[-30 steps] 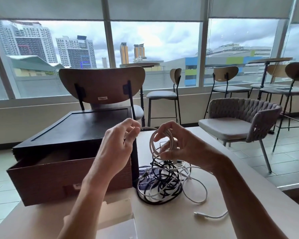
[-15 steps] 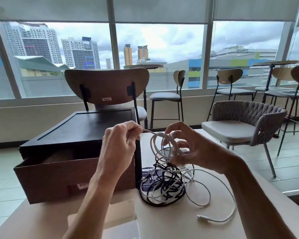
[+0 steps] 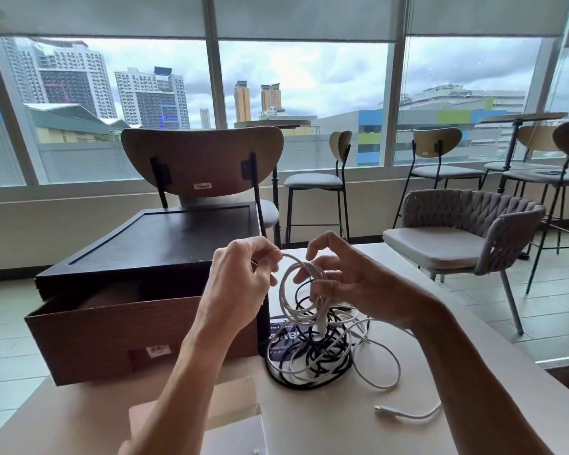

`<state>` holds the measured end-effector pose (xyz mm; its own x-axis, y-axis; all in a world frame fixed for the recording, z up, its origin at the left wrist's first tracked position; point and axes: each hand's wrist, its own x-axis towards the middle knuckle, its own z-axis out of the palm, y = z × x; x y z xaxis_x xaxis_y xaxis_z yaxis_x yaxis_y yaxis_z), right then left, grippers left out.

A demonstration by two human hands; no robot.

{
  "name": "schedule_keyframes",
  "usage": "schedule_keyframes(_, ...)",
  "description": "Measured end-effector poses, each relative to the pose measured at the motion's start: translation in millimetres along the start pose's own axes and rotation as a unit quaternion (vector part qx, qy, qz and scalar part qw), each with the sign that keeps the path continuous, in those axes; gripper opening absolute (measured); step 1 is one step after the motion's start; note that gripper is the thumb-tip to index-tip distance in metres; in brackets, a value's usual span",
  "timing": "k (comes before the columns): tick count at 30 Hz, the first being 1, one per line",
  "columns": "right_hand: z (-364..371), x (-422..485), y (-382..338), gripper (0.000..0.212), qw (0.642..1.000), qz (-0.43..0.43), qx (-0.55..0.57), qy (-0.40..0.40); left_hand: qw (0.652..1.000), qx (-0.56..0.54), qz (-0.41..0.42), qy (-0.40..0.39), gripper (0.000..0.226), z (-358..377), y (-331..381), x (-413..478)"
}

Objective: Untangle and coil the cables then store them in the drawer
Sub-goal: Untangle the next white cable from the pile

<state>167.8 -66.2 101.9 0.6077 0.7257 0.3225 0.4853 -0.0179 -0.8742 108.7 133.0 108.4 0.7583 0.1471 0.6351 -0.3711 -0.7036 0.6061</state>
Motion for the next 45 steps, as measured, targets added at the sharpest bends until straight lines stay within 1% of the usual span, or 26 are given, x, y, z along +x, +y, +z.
schedule_keyframes(3,-0.7,0.1,3.3,0.02,1.0,-0.006,0.01,-0.007,0.999,0.005,-0.014,0.029,0.015,0.9,-3.1,1.5)
schedule_keyframes(8,0.3,-1.5,3.4,0.04,1.0,-0.015,0.004,-0.025,0.997,0.006,-0.006,0.075,0.016,-0.1,-1.8,3.0)
schedule_keyframes(13,-1.0,-4.9,-2.6,0.042,0.998,-0.017,0.014,-0.056,0.992,0.014,0.005,0.127,0.014,1.5,4.8,2.3)
schedule_keyframes(17,-1.5,-7.3,-4.5,0.046,0.998,-0.022,-0.006,-0.067,0.992,-0.002,-0.017,0.126,0.015,8.9,6.1,-0.2)
schedule_keyframes(18,-1.8,-7.8,-4.0,0.046,0.998,-0.019,-0.009,-0.067,0.993,-0.012,-0.037,0.107,0.016,8.5,4.7,-0.3)
schedule_keyframes(19,-2.7,-8.5,-3.3,0.046,0.998,-0.02,-0.01,-0.062,0.995,-0.03,-0.065,0.071,0.016,6.5,2.6,0.4)
schedule_keyframes(21,-6.5,-10.7,-2.3,0.042,0.999,-0.03,-0.004,-0.042,0.988,-0.089,-0.118,-0.042,0.013,-1.2,-1.8,1.6)
schedule_keyframes(22,-8.9,-12.2,-2.5,0.041,0.999,-0.034,0.012,-0.034,0.978,-0.121,-0.131,-0.106,0.013,-4.7,-2.5,1.3)
schedule_keyframes(23,-10.7,-13.0,-3.2,0.04,0.999,-0.037,0.027,-0.029,0.967,-0.142,-0.136,-0.16,0.018,-6.3,-1.5,0.8)
schedule_keyframes(24,-10.7,-12.9,-4.1,0.039,0.998,-0.04,0.037,-0.029,0.958,-0.156,-0.137,-0.197,0.023,-6.3,-0.2,-0.3)
schedule_keyframes(26,-9.7,-12.6,-5.4,0.037,0.998,-0.042,0.043,-0.025,0.951,-0.176,-0.125,-0.223,0.025,-1.0,6.1,-2.5)
schedule_keyframes(29,-8.8,-11.8,-3.8,0.036,0.997,-0.03,0.074,-0.008,0.946,-0.224,-0.13,-0.198,0.021,6.5,11.8,-5.8)
schedule_keyframes(32,-8.8,-8.8,1.3,0.029,0.996,-0.022,0.077,0.027,0.943,-0.268,-0.143,-0.138,0.025,10.0,9.3,-3.7)
schedule_keyframes(34,-6.9,-5.4,5.0,0.025,0.996,-0.018,0.075,0.045,0.947,-0.275,-0.133,-0.103,0.022,10.7,6.5,-1.6)
schedule_keyframes(37,-5.5,-4.5,5.9,0.023,0.998,-0.013,0.05,0.034,0.96,-0.247,-0.106,-0.082,0.017,8.8,0.3,-0.5)
schedule_keyframes(39,-7.5,-6.2,5.0,0.024,0.998,-0.015,0.049,0.028,0.961,-0.252,-0.101,-0.059,0.015,5.1,-3.5,-0.3)
schedule_keyframes(43,-10.7,-9.8,2.4,0.025,0.993,-0.039,0.105,0.027,0.95,-0.294,-0.1,-0.022,0.006,3.1,-7.0,2.9)
schedule_keyframes(45,-7.2,-8.3,0.0,0.026,0.989,-0.048,0.136,0.028,0.943,-0.316,-0.106,-0.017,0.01,6.8,-4.6,2.2)
